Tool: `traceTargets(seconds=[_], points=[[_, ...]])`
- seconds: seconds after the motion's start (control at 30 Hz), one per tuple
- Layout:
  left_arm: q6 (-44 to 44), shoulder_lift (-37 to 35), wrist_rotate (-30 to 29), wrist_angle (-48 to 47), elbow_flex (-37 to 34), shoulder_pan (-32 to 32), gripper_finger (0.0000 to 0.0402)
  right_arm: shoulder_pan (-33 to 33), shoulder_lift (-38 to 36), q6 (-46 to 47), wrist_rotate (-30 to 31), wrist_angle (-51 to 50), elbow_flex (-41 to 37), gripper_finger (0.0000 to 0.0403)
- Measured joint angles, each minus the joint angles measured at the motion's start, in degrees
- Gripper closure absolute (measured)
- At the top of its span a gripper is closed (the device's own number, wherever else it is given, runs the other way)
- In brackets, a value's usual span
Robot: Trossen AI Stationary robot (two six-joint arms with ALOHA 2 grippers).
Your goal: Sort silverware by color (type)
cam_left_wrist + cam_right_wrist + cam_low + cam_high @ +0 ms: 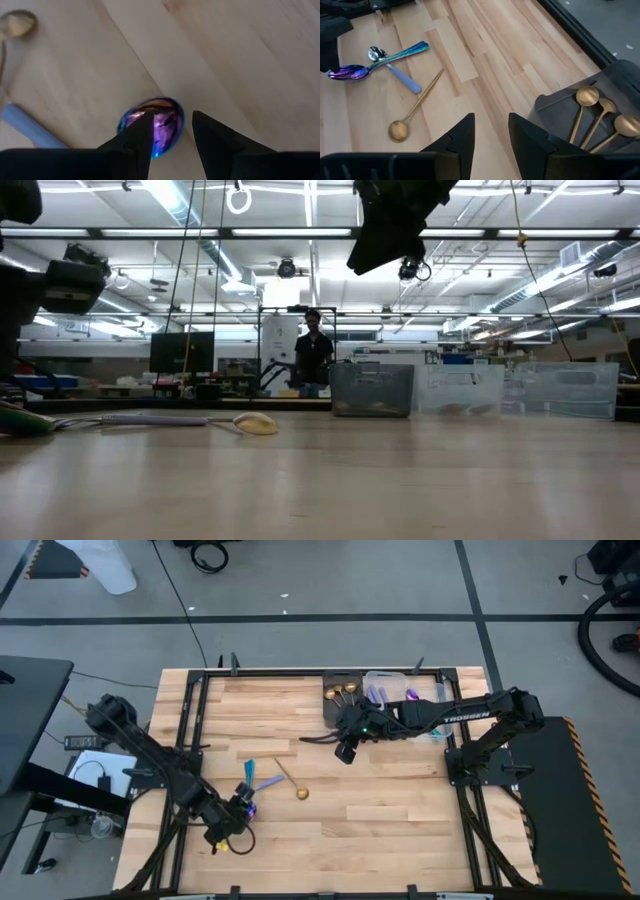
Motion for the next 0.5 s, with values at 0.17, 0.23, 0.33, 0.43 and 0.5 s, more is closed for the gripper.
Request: traceTargets(seconds=[0.17, 0.23, 0.33, 0.43, 0.5], points=[[-2.74, 1.20, -1.60, 0.19, -0.02, -1.38, 0.0259, 0.14, 0.00, -0.38, 0.63, 0.01, 0.00, 0.0274], [-4.47, 1.28, -3.75, 0.03, -0.02, -2.19, 0.0259, 0.12, 0.00, -0.61, 0.71, 0.04, 0.00, 0.0274], [-7.17, 1.28, -6.41, 0.08, -0.02, -3.36, 0.0260, 0.12, 0.00, -1.43, 1.19, 0.35, 0.00, 0.0274], [-10.07, 1.28, -7.88, 0.06, -0.02, -4.55, 0.0260, 0.12, 0.00, -1.62, 1.65, 1.01, 0.00, 0.0274], [-11.81, 1.54, -9.50, 0.10, -0.02, -5.35, 0.0260, 0.12, 0.00, -1.82, 1.67, 1.19, 0.00, 0.0274]])
